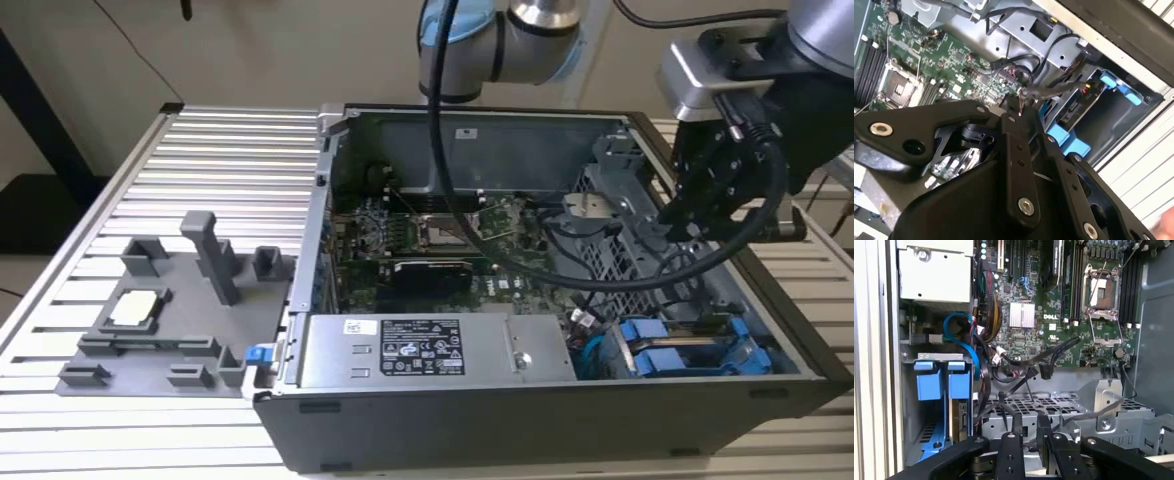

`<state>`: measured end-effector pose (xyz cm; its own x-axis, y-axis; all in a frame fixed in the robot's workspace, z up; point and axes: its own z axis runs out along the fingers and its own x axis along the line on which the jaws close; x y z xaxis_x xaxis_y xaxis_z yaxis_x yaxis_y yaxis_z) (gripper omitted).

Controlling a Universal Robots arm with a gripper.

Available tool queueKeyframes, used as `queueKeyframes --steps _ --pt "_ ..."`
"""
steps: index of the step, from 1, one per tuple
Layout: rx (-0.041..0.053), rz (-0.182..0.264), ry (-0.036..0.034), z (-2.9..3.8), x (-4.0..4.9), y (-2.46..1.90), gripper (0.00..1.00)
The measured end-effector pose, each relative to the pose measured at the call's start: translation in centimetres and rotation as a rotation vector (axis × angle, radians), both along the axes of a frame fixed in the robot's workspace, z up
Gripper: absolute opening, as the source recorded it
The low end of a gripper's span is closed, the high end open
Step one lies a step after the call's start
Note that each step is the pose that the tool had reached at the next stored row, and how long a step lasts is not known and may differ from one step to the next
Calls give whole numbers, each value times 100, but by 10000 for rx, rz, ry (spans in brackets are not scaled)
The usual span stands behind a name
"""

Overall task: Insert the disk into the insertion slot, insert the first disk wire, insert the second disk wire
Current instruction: 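Insert the first disk wire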

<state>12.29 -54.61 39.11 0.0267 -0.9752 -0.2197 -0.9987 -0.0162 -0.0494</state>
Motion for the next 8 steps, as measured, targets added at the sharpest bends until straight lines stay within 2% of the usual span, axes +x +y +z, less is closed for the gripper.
queueKeyframes --steps 3,4,8 --pt "9 77 -16 -1 -36 4 26" --pt "16 83 -42 -1 -61 5 26" --pt "59 83 -243 -4 -206 16 26"
